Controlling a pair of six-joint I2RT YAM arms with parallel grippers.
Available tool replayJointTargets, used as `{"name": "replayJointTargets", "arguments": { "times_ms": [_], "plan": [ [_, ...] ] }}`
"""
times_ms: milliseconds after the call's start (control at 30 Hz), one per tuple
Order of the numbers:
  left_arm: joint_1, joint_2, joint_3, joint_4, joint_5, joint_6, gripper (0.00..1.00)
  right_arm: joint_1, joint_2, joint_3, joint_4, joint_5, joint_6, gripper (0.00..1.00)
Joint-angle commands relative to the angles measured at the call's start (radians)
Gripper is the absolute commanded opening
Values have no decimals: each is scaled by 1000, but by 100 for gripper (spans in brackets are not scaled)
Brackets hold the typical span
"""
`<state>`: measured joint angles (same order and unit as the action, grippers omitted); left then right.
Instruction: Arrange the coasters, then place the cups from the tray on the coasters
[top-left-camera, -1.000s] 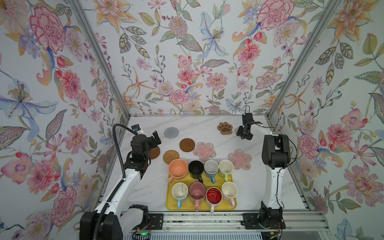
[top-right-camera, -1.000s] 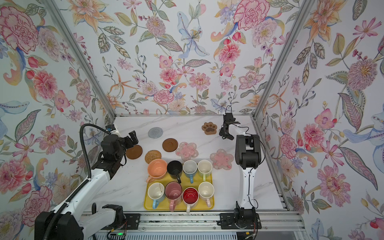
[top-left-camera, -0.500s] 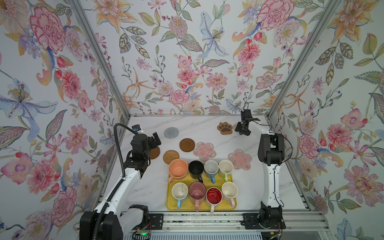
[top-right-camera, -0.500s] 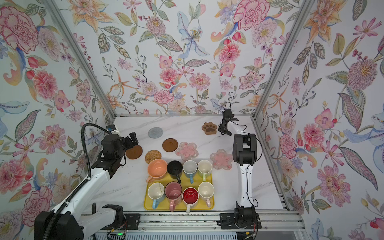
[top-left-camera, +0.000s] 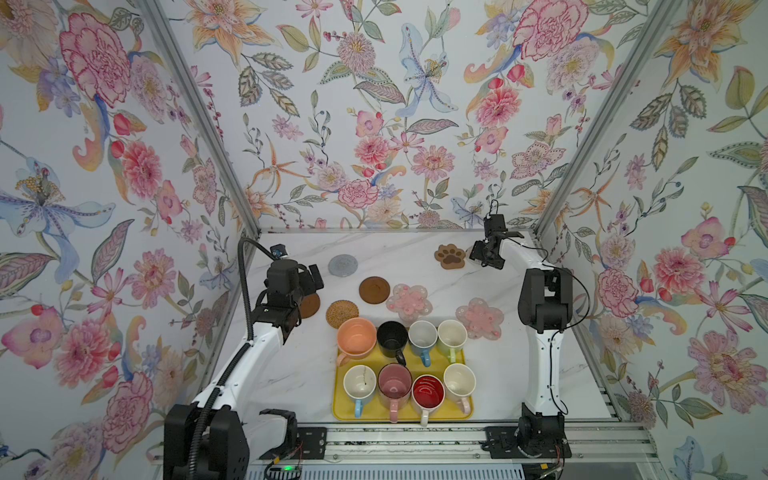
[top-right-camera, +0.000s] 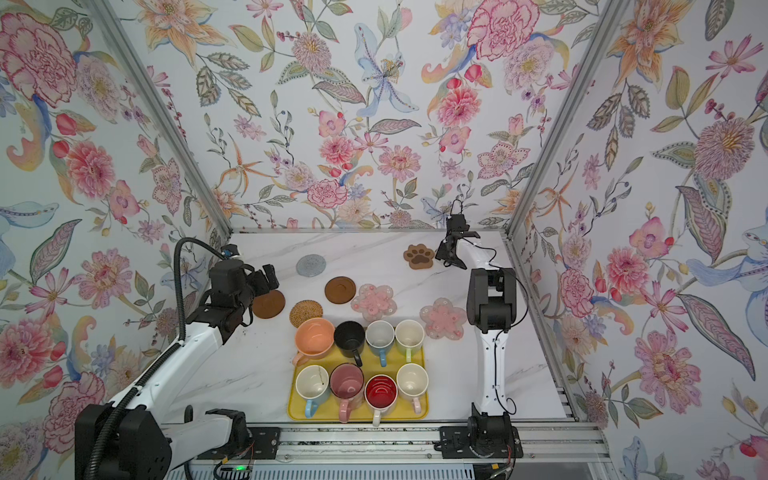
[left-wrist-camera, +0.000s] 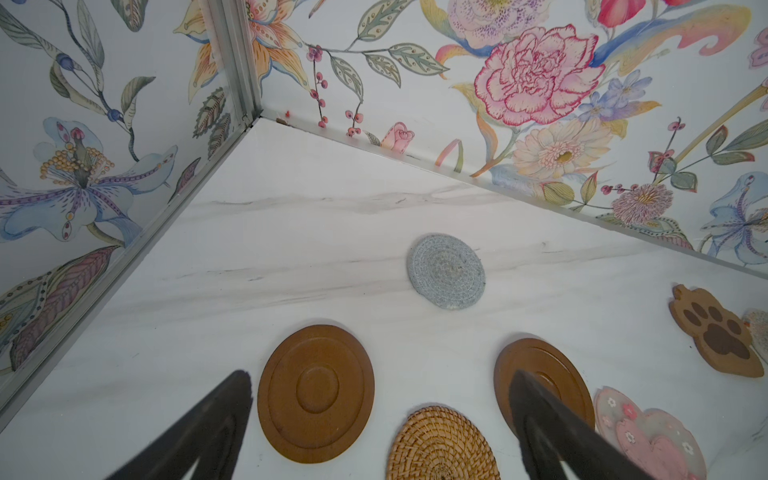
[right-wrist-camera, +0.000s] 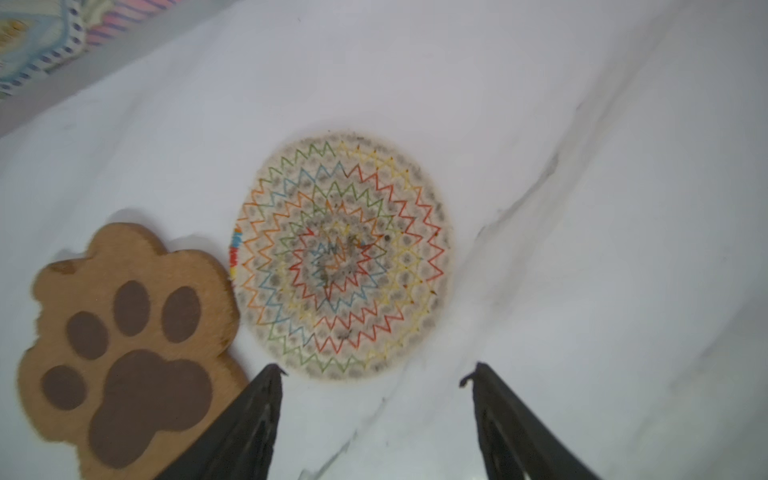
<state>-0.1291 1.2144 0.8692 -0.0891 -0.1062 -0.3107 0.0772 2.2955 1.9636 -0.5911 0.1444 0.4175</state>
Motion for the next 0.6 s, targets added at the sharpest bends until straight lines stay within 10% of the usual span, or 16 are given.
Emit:
{"name": "replayJointTargets", "arguments": {
  "times_ms": [0, 567],
  "plan": [
    [3, 86, 105, -85, 35, 37, 96, 33, -244, -64, 40, 6, -27, 77],
    [-86, 669, 674, -391, -8, 50, 87, 177, -924, -889, 381, 44, 36, 99]
  ]
}}
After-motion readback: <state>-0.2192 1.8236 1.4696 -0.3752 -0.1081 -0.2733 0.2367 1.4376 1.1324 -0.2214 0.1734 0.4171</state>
